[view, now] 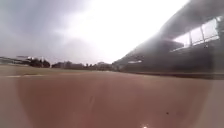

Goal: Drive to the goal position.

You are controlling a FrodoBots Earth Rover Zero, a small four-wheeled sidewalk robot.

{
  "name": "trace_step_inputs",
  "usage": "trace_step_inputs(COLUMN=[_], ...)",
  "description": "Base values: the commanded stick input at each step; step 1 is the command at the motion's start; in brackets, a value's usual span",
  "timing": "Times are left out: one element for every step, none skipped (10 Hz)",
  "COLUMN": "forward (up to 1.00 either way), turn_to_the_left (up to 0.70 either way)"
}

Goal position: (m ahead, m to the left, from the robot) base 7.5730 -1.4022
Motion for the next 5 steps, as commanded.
trace_step_inputs(forward=[0.7, 0.7, 0.7, 0.7, 0.7], turn_to_the_left=[0.0, 0.0, 0.0, 0.0, 0.0])
